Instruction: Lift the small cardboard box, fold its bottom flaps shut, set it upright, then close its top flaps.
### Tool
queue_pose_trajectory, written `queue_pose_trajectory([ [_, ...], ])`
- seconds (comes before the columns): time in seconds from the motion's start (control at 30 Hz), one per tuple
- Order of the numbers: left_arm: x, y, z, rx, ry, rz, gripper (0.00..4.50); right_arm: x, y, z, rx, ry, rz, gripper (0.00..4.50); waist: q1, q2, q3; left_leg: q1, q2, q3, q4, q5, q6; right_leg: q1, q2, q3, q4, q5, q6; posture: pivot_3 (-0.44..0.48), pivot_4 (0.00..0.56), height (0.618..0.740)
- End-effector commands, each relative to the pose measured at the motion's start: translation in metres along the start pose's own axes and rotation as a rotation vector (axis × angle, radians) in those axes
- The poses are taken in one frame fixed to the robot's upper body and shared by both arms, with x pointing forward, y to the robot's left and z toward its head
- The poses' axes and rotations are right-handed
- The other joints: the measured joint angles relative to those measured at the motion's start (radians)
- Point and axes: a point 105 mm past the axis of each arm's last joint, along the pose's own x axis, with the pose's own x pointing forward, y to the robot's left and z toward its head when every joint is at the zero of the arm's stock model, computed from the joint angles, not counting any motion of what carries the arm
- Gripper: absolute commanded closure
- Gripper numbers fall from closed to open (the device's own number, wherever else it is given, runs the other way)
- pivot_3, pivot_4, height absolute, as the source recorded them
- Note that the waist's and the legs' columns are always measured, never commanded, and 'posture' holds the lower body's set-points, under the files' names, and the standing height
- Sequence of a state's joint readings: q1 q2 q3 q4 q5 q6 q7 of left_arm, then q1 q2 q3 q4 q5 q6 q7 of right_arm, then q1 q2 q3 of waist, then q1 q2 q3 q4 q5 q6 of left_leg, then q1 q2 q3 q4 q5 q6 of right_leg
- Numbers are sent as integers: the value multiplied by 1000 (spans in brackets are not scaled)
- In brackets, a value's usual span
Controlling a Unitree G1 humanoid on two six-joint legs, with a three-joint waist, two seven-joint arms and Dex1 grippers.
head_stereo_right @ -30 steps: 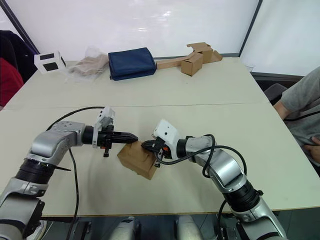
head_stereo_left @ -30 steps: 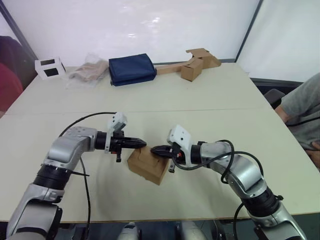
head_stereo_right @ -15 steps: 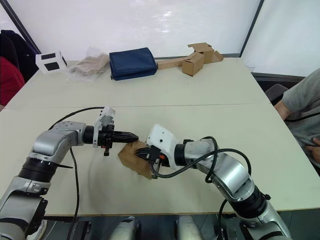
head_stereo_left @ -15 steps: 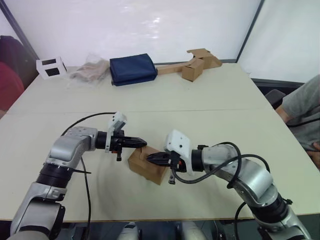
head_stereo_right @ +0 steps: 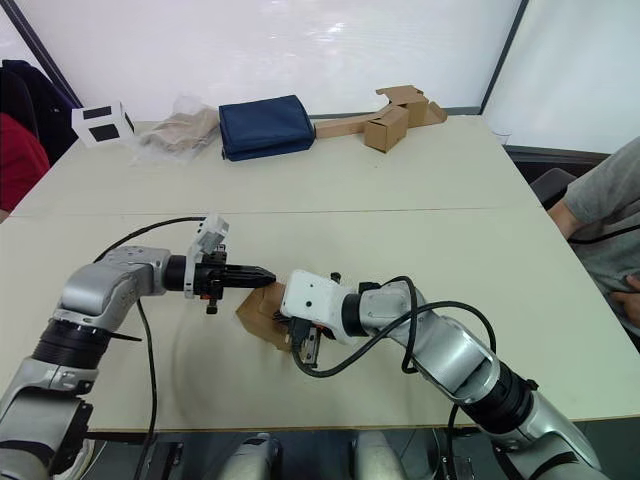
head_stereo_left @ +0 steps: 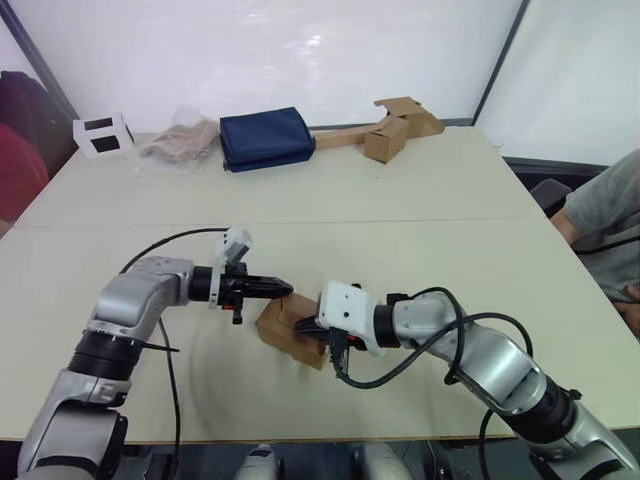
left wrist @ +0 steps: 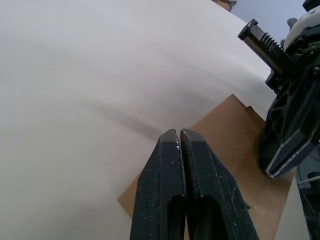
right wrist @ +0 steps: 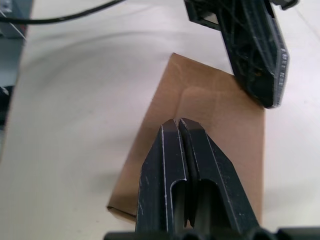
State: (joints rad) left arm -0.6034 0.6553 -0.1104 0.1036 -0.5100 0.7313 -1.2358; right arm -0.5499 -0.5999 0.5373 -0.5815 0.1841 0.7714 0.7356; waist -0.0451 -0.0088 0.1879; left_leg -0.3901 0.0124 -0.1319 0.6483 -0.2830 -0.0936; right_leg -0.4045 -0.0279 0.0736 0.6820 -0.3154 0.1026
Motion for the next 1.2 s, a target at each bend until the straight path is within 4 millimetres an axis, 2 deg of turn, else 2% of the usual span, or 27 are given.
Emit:
queue_pose_trajectory([
  [0.03,-4,-1,5,17,-4,8,4424,-3,-6,-8,-57,56,-25,4500,0,0,0,0,0,0,0,0,0,0,0,0,0,0,0,0,150,740],
  [0.17,-3,2,6,14,-12,18,4424,-4,-10,-6,-76,48,-47,4500,0,0,0,0,0,0,0,0,0,0,0,0,0,0,0,0,150,740],
  [0.27,-1,2,9,9,-34,14,4424,-9,-9,25,64,-143,-30,4500,0,0,0,0,0,0,0,0,0,0,0,0,0,0,0,0,150,740],
  [0.3,0,2,11,4,-46,13,4424,-11,-7,29,82,-171,-11,4500,0,0,0,0,0,0,0,0,0,0,0,0,0,0,0,0,150,740],
  [0.43,1,3,17,-11,-75,12,4424,-11,-1,25,67,-132,31,4500,1,0,0,0,0,0,0,0,0,0,0,0,0,0,0,0,150,740],
  [0.8,2,-1,15,-30,-67,0,4424,-2,8,16,15,-68,49,4500,-1,0,0,0,0,0,0,0,0,0,0,0,0,0,0,0,150,740],
  [1.2,4,-2,14,-44,-61,-8,4424,1,0,-4,-138,71,-8,4500,0,0,0,0,0,0,0,0,0,0,0,0,0,0,0,0,150,740],
])
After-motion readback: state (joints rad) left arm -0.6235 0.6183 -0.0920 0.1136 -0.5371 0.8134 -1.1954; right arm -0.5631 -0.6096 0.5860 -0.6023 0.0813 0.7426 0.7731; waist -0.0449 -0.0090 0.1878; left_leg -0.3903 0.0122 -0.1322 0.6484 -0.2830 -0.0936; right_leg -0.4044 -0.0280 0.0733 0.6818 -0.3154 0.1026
